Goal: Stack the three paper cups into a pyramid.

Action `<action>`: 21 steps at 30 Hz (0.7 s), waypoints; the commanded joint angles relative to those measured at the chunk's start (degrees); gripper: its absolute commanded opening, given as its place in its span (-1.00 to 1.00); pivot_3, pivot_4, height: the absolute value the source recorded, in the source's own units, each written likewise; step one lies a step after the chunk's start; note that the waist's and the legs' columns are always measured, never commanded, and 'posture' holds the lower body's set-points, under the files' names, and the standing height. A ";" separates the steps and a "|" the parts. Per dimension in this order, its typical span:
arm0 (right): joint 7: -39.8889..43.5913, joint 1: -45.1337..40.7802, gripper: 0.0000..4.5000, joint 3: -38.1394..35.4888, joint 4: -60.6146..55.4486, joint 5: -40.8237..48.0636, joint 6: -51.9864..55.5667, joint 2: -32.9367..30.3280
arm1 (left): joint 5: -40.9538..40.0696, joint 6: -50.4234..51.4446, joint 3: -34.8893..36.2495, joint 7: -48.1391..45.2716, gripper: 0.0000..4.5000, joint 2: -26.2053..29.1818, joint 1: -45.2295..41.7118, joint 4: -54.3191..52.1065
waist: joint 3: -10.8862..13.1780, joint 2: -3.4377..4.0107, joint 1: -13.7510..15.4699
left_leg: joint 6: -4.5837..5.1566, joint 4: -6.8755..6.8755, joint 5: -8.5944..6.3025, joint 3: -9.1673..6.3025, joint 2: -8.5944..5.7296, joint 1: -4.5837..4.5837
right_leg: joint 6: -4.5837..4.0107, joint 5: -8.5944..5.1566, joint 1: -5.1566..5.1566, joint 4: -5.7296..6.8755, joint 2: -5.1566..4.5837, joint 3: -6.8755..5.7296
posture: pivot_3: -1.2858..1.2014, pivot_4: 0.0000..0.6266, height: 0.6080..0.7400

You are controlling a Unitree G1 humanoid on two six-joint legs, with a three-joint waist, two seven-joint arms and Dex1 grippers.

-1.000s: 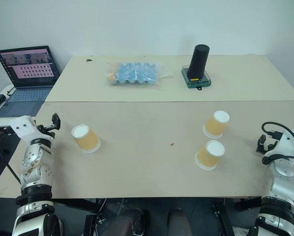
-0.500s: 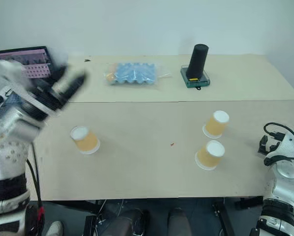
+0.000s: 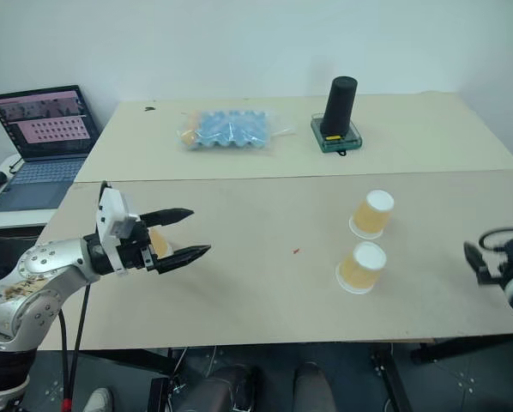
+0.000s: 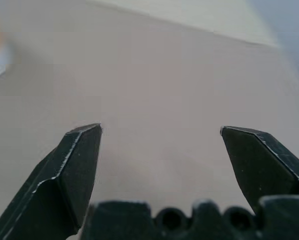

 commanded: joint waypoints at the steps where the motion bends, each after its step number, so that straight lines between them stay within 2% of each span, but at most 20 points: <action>1: 10.21 5.14 0.98 -3.09 -12.73 6.94 3.23 -1.80 | -0.06 -0.43 0.89 -0.24 1.00 -0.39 -0.91 -1.83 | 0.01 -0.03 -0.15 | -0.04 0.00 -0.05 0.01 0.09 -0.01 | 0.00 0.00 0.01 -0.08 0.09 0.02 | 0.03 -0.52 1.00; 4: 8.91 2.99 0.98 -0.82 -16.96 8.04 5.40 -2.03 | -0.31 0.12 0.78 0.11 1.00 -0.75 -1.13 -2.52 | 0.03 -0.07 -0.56 | -0.10 0.00 -0.10 0.17 0.43 0.00 | 0.16 0.00 0.07 -0.51 0.16 0.10 | 0.03 -0.52 1.00; 11: 6.16 -2.91 0.98 6.45 -19.83 5.82 7.03 -1.16 | -0.52 1.35 1.03 1.10 1.00 -1.33 -1.60 -3.41 | 0.12 -0.24 0.19 | -0.14 0.02 -0.08 0.32 0.52 -0.01 | 0.16 0.09 0.06 -0.56 0.14 0.13 | 0.03 -0.52 1.00; 14: 6.03 -4.40 0.98 8.93 -20.45 6.04 7.49 -0.70 | -0.98 2.09 1.68 1.68 1.00 -1.41 -2.10 -3.38 | 0.13 -0.26 0.70 | -0.14 0.03 -0.08 0.33 0.50 -0.11 | -0.27 0.35 -0.02 -0.59 0.15 0.11 | 0.03 -0.52 1.00; 21: 4.98 -6.38 0.98 11.99 -20.69 5.50 8.00 -0.04 | -0.99 3.03 2.45 2.13 1.00 -1.12 -1.45 -4.28 | 0.13 -0.27 1.45 | -0.10 0.03 -0.10 0.32 0.49 -0.18 | -0.32 0.39 -0.08 -0.62 0.25 0.06 | 0.03 -0.52 1.00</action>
